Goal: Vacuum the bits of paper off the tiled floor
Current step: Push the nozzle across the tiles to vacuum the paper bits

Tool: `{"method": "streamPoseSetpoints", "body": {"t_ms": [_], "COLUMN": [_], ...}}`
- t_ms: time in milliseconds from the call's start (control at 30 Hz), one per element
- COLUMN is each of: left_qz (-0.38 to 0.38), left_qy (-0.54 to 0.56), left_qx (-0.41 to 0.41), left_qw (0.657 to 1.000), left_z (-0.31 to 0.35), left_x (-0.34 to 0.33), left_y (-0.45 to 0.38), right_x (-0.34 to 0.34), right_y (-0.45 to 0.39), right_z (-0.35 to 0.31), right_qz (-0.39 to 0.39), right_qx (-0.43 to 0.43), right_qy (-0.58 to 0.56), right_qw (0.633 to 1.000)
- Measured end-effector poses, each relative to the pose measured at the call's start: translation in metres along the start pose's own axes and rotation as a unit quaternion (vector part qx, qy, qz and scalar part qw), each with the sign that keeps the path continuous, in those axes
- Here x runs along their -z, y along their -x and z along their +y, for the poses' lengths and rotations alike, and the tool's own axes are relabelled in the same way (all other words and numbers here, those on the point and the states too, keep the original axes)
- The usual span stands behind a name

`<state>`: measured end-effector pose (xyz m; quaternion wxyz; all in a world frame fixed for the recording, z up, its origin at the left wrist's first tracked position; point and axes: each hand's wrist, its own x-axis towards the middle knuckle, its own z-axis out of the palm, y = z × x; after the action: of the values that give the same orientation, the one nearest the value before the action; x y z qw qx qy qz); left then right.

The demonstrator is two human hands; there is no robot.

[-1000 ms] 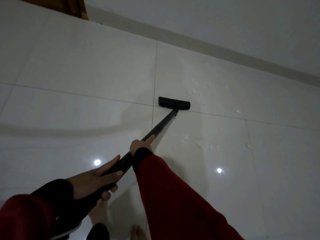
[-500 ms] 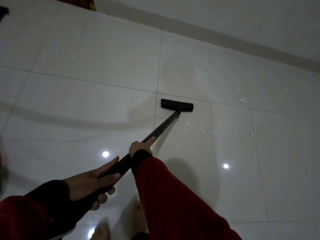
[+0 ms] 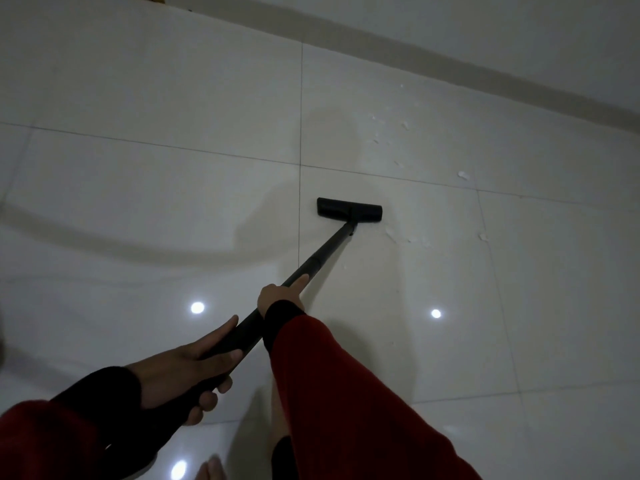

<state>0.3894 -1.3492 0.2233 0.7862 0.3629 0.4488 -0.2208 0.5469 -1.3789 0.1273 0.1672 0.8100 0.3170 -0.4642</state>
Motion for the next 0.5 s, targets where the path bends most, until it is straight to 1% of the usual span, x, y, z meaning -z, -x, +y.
{"method": "streamPoseSetpoints", "body": {"t_ms": [100, 133, 167, 233, 367, 400, 467, 500], "left_qz": [-0.025, -0.028, -0.030, -0.024, -0.023, -0.022, -0.025, -0.030], "left_qy": [0.000, -0.005, -0.012, -0.018, -0.037, -0.041, -0.043, -0.039], "left_qx": [0.000, 0.001, 0.001, 0.003, 0.011, 0.014, 0.022, 0.023], "left_qw": [1.000, 1.000, 0.999, 1.000, 0.999, 0.999, 0.999, 0.999], "left_z": [-0.016, -0.022, -0.027, -0.039, -0.067, -0.074, -0.086, -0.093], "left_x": [0.002, 0.003, 0.002, 0.002, 0.002, 0.002, 0.001, 0.000], "left_y": [0.004, 0.006, 0.008, 0.011, 0.023, 0.025, 0.029, 0.032], "right_x": [-0.018, -0.023, -0.031, -0.043, -0.073, -0.079, -0.092, -0.099], "right_y": [0.009, 0.014, 0.016, 0.024, 0.038, 0.041, 0.055, 0.063], "right_z": [0.003, 0.004, 0.005, 0.006, 0.003, 0.002, 0.003, 0.002], "right_qz": [0.005, -0.001, 0.009, 0.007, -0.015, -0.018, -0.001, 0.006], "right_qx": [-0.019, -0.037, -0.045, -0.051, -0.071, -0.065, -0.050, -0.033], "right_qy": [-0.023, -0.040, -0.067, -0.081, -0.103, -0.063, -0.036, -0.072], "right_qw": [1.000, 0.998, 0.997, 0.995, 0.992, 0.996, 0.998, 0.997]}}
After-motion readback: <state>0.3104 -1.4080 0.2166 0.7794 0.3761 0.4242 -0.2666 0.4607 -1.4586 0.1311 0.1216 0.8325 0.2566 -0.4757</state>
